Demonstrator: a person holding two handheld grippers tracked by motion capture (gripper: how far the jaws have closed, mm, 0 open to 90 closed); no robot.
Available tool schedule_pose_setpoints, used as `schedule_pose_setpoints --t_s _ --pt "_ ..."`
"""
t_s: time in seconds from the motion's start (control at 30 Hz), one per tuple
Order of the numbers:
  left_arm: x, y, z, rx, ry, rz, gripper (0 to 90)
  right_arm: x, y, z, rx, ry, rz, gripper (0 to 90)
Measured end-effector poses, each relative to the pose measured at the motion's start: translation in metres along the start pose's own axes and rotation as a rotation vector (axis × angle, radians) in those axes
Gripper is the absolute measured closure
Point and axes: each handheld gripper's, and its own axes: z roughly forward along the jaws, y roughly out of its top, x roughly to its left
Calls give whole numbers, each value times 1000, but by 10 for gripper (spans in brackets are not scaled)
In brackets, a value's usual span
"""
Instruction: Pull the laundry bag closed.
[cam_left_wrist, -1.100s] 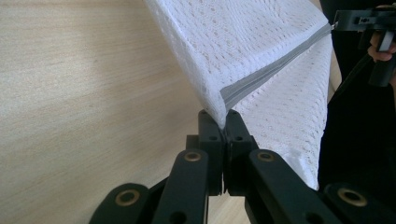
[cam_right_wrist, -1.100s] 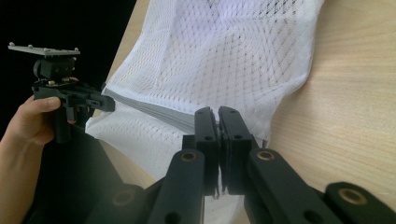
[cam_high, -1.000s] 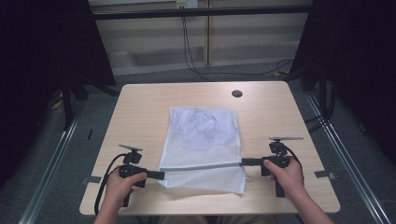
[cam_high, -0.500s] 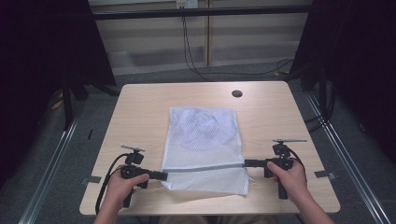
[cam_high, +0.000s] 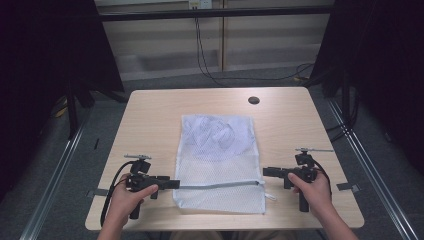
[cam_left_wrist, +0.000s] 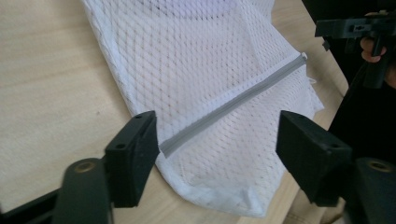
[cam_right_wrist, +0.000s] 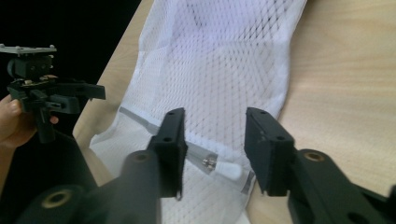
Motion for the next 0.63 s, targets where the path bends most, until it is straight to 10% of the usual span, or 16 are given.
schedule_pose_setpoints --t_s 0.3,0.63 --pt "6 4 -9 -81 96 60 180 -7 1 2 -29 -114 -181 263" --pt "16 5 -8 -92 251 114 144 -15 2 0 -12 -231 -294 153"
